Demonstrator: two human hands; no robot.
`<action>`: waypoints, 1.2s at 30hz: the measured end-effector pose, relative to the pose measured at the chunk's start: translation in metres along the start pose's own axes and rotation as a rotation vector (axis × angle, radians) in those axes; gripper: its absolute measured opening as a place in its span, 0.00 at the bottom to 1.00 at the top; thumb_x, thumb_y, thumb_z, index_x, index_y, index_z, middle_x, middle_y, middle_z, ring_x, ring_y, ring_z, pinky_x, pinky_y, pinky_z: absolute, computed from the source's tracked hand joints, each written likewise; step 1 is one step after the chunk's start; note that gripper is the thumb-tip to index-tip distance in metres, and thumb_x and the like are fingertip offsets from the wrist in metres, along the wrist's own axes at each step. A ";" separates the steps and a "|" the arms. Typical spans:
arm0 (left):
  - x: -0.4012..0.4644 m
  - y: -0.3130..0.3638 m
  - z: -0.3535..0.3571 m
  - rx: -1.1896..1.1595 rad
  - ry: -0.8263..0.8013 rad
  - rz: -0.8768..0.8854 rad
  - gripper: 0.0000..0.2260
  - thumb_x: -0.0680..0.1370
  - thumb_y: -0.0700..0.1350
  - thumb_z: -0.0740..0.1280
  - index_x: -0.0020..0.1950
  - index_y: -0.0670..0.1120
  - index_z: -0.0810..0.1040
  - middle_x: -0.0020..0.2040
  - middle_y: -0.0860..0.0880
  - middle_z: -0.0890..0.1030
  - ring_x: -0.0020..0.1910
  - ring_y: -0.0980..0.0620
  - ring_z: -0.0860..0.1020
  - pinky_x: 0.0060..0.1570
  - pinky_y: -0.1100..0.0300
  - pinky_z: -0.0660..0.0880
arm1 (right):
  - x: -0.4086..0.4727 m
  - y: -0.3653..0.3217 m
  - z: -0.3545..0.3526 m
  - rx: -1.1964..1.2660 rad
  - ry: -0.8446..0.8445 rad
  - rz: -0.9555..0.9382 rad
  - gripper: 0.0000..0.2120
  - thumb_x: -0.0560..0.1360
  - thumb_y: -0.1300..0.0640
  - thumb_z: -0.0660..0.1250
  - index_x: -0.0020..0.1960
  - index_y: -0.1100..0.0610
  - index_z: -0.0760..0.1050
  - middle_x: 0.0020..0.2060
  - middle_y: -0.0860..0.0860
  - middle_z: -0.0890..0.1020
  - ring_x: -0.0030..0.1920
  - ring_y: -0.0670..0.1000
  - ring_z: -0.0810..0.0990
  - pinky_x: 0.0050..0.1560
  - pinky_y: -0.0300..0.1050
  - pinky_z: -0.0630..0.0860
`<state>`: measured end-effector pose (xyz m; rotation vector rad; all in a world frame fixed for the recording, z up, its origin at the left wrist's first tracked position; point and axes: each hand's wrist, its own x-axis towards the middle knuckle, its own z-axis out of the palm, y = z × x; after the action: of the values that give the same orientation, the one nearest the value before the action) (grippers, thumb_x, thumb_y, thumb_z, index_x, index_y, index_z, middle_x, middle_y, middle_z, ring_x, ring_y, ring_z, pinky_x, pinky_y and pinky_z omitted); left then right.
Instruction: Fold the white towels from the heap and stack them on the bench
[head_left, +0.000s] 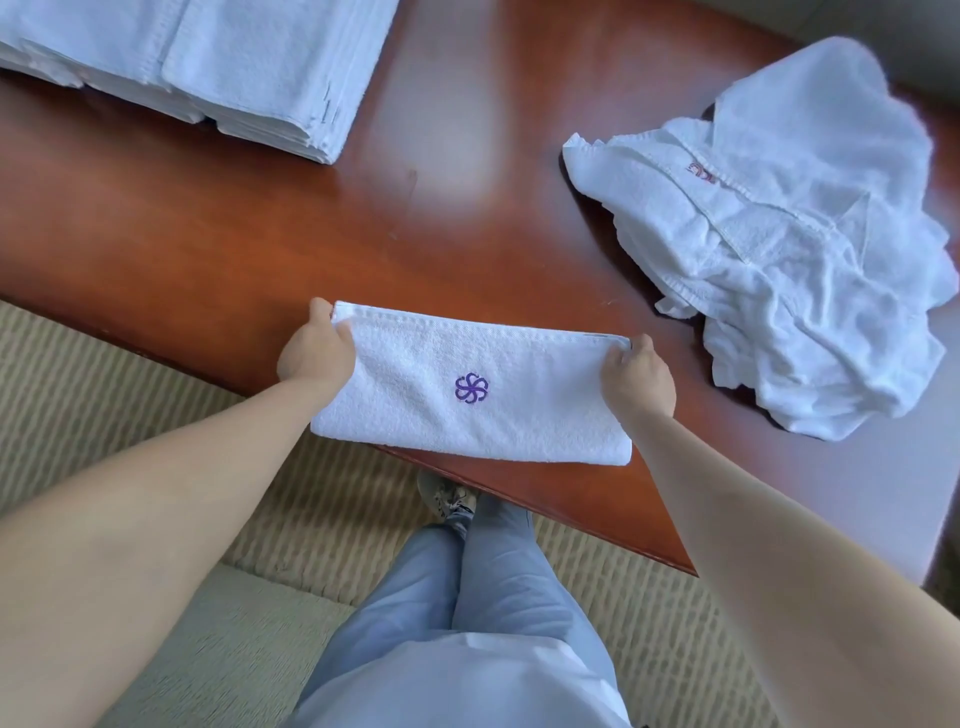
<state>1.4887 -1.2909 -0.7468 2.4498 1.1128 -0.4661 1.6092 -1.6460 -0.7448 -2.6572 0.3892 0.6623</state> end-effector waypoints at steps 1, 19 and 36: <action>-0.004 0.003 -0.001 0.030 0.040 0.019 0.11 0.84 0.47 0.59 0.65 0.46 0.65 0.57 0.42 0.76 0.53 0.37 0.76 0.45 0.44 0.74 | -0.005 -0.002 0.000 0.010 0.042 -0.016 0.08 0.82 0.53 0.57 0.58 0.56 0.68 0.51 0.54 0.78 0.48 0.58 0.78 0.41 0.49 0.70; -0.047 -0.008 0.108 0.379 0.169 0.792 0.31 0.82 0.69 0.49 0.84 0.61 0.50 0.85 0.53 0.48 0.83 0.44 0.47 0.75 0.28 0.48 | -0.048 0.012 0.100 -0.327 0.173 -0.820 0.28 0.83 0.43 0.59 0.81 0.47 0.62 0.81 0.52 0.61 0.82 0.56 0.57 0.79 0.60 0.56; -0.054 0.004 0.077 0.490 -0.154 0.363 0.38 0.73 0.79 0.36 0.77 0.65 0.27 0.79 0.53 0.24 0.78 0.38 0.27 0.70 0.23 0.41 | -0.033 0.019 0.052 -0.484 -0.081 -0.557 0.31 0.83 0.38 0.48 0.83 0.42 0.46 0.83 0.51 0.47 0.83 0.56 0.43 0.81 0.59 0.41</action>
<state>1.4481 -1.3653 -0.7879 2.8844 0.5109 -0.8722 1.5542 -1.6353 -0.7760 -2.9527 -0.5924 0.7403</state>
